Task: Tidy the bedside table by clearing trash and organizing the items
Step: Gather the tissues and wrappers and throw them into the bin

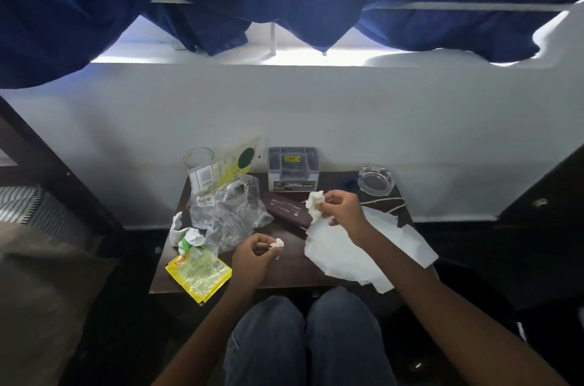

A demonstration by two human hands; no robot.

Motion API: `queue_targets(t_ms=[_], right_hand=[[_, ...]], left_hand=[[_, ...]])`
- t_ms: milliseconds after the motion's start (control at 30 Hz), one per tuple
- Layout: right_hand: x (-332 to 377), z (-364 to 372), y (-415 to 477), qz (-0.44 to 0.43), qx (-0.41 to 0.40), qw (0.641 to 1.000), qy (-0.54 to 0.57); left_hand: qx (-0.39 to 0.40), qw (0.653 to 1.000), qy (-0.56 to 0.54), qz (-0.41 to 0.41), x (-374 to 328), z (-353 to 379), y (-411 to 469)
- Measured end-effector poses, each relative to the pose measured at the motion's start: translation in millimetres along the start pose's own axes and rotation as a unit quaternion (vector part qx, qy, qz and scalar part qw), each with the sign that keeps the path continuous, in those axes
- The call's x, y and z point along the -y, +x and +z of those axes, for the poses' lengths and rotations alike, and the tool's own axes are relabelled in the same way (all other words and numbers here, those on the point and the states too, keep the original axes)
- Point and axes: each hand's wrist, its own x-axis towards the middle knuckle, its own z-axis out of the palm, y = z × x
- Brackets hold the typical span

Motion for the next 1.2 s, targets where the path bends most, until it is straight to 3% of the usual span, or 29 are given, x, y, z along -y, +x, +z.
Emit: queue_targets(t_ms=[267, 467, 533, 633, 767, 867, 1033, 1133, 1200], right_hand=[[-43.2, -114.1, -44.1, 0.047, -0.076, 0.993, 0.071], [-100.4, -189.1, -68.0, 0.083, -0.255, 0.959, 0.091], [-130.7, -211.3, -73.1, 0.11, -0.318, 0.94, 0.048], [-171.0, -234.1, -85.2, 0.18, -0.341, 0.922, 0.02], [-185.3, -241.4, -106.8, 0.231, -0.314, 0.919, 0.061], [-162.2, -235.6, -115.9, 0.216, -0.262, 0.937, 0.084], [-83.4, -205.1, -123.8, 0.088, -0.046, 0.992, 0.074], [-44.4, -179.5, -127.7, 0.006, 0.074, 0.997, 0.032], [-28.2, -162.4, -129.8, -0.04, 0.109, 0.993, 0.0]], left_hand=[[0.031, 0.998, 0.022, 0.043, -29.4, 53.0, -25.9], [0.078, 0.994, -0.078, -0.008, -41.7, 92.4, -42.3], [0.099, 0.992, -0.077, -0.01, -43.5, 102.1, -48.3], [0.119, 0.989, -0.081, -0.017, -46.9, 113.0, -56.3], [0.129, 0.986, -0.1, -0.023, -52.8, 121.8, -63.3], [0.155, 0.983, -0.098, -0.026, -57.3, 125.3, -68.5], [0.169, 0.981, -0.096, -0.02, -68.1, 138.9, -81.4], [0.165, 0.98, -0.11, -0.02, -75.9, 146.0, -87.8], [0.167, 0.979, -0.117, -0.024, -79.6, 148.8, -89.2]])
